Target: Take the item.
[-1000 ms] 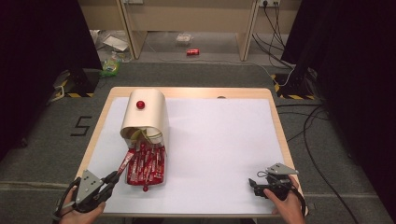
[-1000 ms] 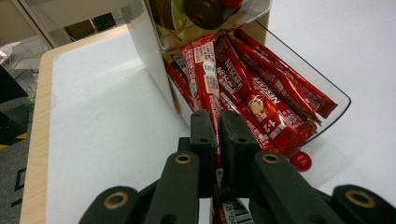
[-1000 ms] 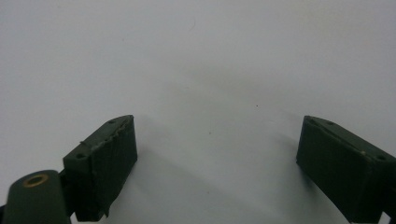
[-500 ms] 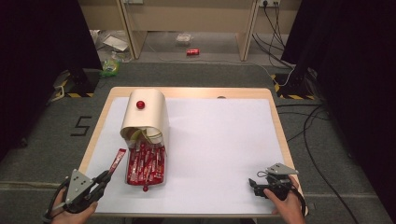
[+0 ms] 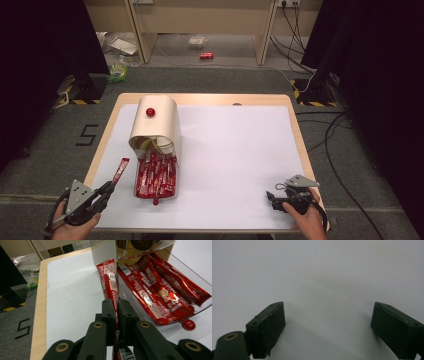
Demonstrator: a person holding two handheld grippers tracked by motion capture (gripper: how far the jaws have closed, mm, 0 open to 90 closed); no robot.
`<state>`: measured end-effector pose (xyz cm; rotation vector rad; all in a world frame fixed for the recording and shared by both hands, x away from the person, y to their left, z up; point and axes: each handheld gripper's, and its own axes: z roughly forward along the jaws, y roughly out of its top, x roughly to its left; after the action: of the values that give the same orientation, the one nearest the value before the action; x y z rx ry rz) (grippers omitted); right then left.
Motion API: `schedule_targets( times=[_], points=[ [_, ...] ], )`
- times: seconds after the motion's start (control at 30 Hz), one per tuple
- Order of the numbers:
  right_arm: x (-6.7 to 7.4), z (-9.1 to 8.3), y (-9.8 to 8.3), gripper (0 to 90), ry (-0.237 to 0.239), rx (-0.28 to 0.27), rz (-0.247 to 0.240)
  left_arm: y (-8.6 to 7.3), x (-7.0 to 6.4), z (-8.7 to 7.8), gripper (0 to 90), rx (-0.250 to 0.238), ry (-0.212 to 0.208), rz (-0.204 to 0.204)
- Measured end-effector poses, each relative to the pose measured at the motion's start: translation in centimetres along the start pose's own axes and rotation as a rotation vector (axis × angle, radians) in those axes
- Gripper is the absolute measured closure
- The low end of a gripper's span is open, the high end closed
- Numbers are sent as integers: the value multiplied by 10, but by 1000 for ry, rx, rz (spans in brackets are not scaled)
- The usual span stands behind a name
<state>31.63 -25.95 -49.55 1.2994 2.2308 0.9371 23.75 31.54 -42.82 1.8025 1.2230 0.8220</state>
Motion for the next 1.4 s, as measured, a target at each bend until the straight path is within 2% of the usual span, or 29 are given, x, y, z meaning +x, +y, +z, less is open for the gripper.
schedule_targets(
  times=[0.6, 1.4],
  points=[
    [0, 0, 0, 126, -1, -1, -3, -12, 14, 17, 834, 27, 45, -36],
    [0, 0, 0, 126, 0, 0, -2, -29, 23, 44, 834, 100, 57, -67]
  ],
)
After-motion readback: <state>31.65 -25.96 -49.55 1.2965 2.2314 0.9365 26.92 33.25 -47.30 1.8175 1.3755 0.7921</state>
